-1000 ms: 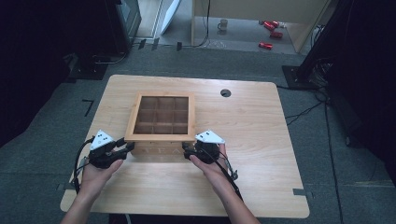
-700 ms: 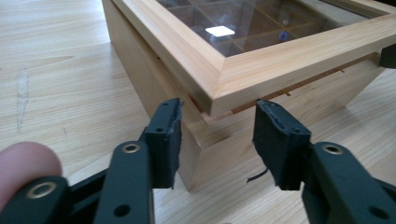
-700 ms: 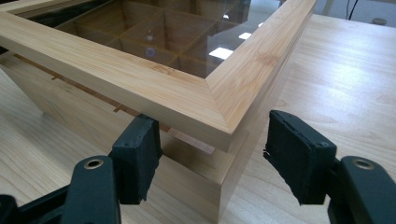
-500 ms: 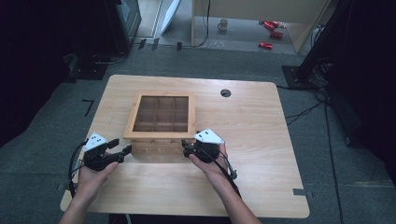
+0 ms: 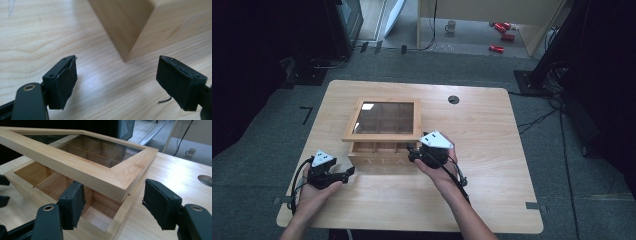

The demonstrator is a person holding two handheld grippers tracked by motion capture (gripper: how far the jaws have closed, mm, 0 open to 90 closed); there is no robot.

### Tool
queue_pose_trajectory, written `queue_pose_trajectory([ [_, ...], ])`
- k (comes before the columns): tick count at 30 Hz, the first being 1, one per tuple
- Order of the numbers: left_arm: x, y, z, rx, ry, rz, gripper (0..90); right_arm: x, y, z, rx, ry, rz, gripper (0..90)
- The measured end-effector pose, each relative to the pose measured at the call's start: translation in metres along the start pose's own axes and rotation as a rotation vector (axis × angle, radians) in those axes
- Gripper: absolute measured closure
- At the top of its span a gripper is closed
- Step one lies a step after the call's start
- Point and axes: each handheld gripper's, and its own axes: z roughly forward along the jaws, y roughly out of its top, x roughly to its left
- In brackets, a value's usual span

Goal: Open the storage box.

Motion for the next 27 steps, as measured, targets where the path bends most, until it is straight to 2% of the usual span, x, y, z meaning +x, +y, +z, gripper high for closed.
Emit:
queue_pose_trajectory([
  [4,-0.001,-0.001,0.003,0.023,0.006,-0.003,17.2,-0.001,0.005,-0.001,-0.004,-0.003,-0.006,33.3],
  [5,-0.002,-0.001,0.005,0.028,0.023,0.007,17.0,-0.001,0.008,-0.001,-0.008,-0.005,-0.006,33.1],
  [6,-0.002,-0.001,0.005,0.028,0.023,0.007,16.9,-0.001,0.008,-0.001,-0.008,-0.005,-0.006,33.1],
  [10,-0.011,-0.004,0.008,0.024,0.077,0.062,16.3,-0.003,0.017,-0.003,-0.023,-0.011,-0.012,32.9],
  [24,-0.012,-0.005,0.009,0.015,0.077,0.059,16.4,-0.011,0.049,-0.003,-0.067,-0.026,-0.032,31.8],
  [27,-0.012,-0.005,0.009,0.016,0.076,0.059,16.4,-0.015,0.062,-0.002,-0.088,-0.034,-0.047,31.5],
])
